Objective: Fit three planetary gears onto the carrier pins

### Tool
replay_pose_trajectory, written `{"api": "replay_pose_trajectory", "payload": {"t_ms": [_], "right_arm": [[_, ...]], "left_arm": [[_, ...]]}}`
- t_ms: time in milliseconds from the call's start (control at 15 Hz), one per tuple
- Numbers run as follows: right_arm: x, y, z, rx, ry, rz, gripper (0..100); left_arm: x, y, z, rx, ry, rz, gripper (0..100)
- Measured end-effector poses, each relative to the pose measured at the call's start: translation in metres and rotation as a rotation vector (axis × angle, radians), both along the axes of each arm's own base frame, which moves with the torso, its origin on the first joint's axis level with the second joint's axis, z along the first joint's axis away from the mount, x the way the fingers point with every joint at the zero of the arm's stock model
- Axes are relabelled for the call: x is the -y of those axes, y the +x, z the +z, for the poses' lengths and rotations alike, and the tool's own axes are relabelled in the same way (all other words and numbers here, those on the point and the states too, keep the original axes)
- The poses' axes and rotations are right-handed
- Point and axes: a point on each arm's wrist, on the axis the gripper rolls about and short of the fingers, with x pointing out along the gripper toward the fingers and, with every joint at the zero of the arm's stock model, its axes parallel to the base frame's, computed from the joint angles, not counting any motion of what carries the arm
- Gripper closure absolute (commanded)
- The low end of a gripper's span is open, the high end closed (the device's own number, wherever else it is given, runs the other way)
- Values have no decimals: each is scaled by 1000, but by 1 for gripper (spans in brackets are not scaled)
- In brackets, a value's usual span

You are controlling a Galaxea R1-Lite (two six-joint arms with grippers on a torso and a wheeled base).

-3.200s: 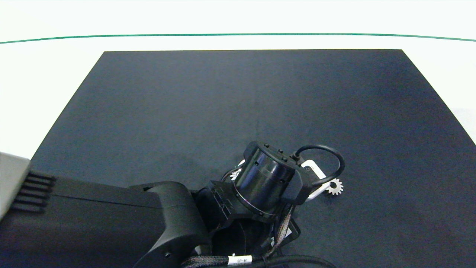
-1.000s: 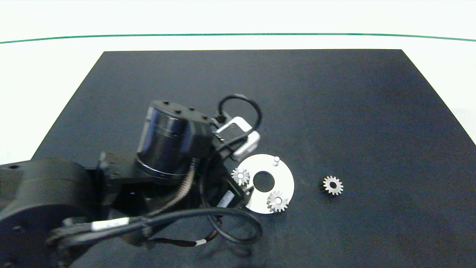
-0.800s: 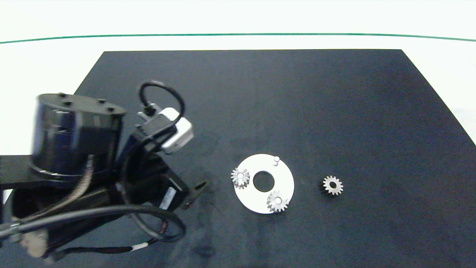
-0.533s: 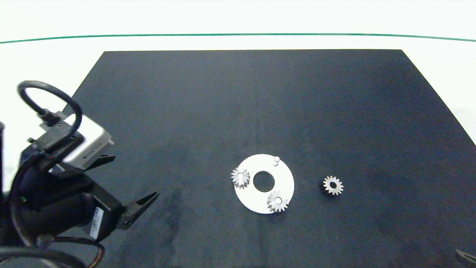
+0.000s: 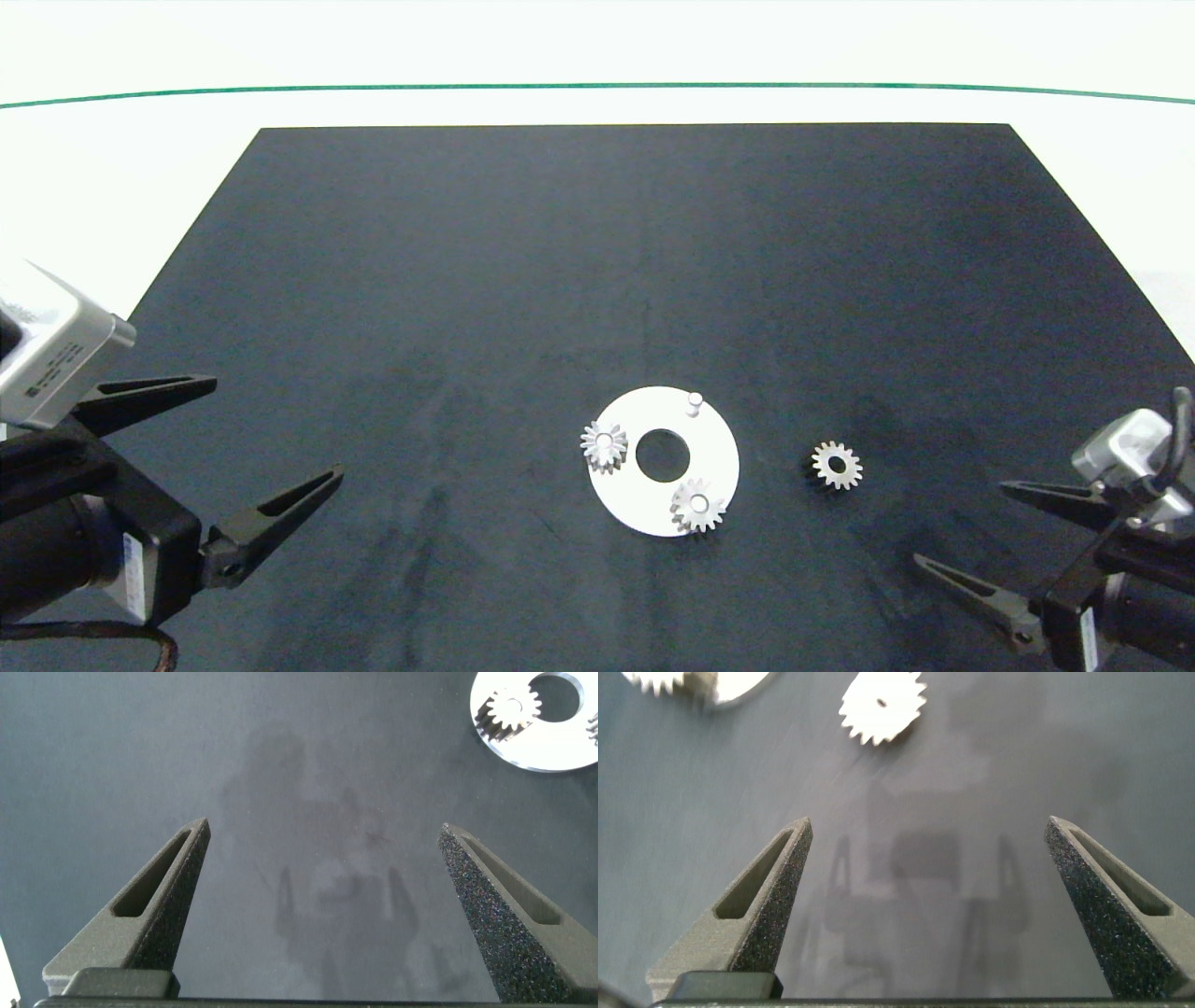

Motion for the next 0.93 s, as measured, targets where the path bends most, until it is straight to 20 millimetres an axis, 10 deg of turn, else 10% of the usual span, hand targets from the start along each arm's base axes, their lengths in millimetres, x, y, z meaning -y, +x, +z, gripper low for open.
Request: {"api": "replay_pose_trajectory", "payload": {"t_ms": [933], "right_arm": [[-27,48,1,-49,-16,13,0]], "left_arm": [[0,-1,1,4,-1,-1,0]]}}
